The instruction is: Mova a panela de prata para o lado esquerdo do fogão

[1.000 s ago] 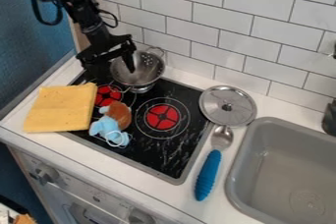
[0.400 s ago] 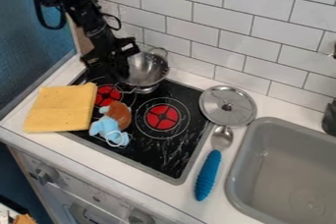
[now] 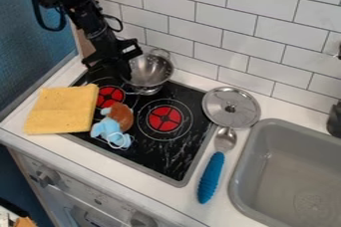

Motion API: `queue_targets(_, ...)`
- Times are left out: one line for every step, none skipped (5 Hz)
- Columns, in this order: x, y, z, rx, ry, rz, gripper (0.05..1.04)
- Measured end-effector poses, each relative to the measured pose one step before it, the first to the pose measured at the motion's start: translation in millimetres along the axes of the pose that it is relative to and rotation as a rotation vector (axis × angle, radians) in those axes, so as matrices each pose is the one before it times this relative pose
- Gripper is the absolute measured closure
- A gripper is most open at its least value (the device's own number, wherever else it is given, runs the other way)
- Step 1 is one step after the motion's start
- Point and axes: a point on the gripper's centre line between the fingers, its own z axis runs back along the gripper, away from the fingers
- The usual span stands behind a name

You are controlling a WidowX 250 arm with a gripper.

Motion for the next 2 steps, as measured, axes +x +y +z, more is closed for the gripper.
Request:
queue_targets(-2.48,-4.89,5.48,-0.0168,-0.0141,-0.0109,0.997)
queue_targets(-6.21,-6.47,10.87,-0.0184,-0.0112,-0.0152,1.001)
